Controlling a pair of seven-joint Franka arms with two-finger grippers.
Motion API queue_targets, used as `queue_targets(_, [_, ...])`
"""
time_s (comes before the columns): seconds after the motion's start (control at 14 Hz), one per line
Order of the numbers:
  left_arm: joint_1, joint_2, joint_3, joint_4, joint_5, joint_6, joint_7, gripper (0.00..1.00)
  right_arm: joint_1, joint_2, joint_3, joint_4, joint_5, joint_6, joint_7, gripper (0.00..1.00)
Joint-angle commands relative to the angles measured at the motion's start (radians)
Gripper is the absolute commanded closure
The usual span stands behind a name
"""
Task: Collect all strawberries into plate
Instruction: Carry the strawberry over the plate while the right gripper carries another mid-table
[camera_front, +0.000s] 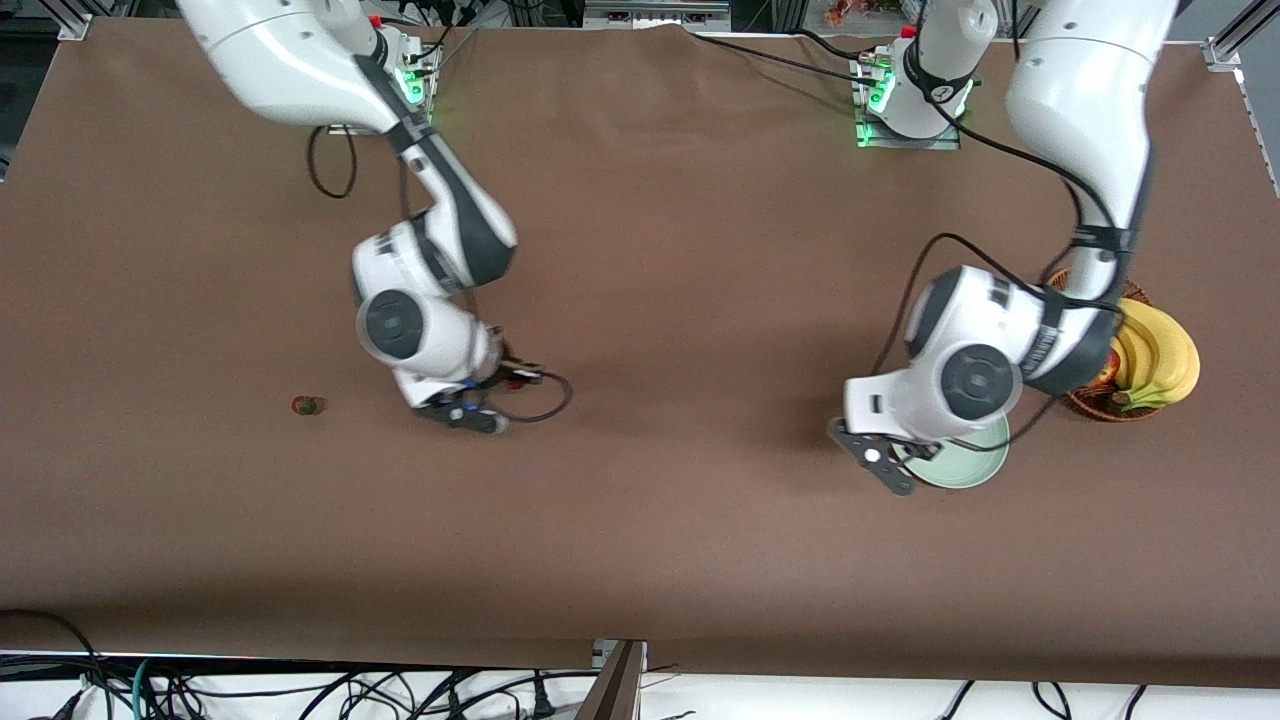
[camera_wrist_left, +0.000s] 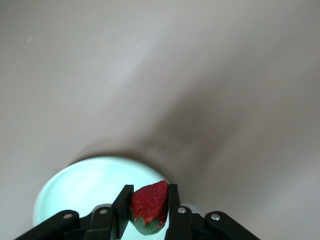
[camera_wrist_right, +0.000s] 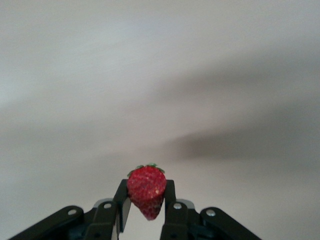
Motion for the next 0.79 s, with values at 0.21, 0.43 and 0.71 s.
queue_targets(0.21, [0.124, 0.049, -0.02, -0.028, 0.015, 0.001, 0.224, 1.0, 0.23, 0.236, -0.004, 0.226, 0.005, 0.283, 0.301, 0.96])
queue_targets(0.43, [0.142, 0.072, -0.015, -0.058, 0.016, 0.033, 0.224, 1.0, 0.302, 0.289, -0.005, 0.257, 0.005, 0.363, 0.306, 0.96])
queue_targets(0.71, [0.148, 0.066, -0.017, -0.148, 0.016, 0.161, 0.222, 0.69, 0.331, 0.304, -0.007, 0.259, 0.004, 0.366, 0.312, 0.78])
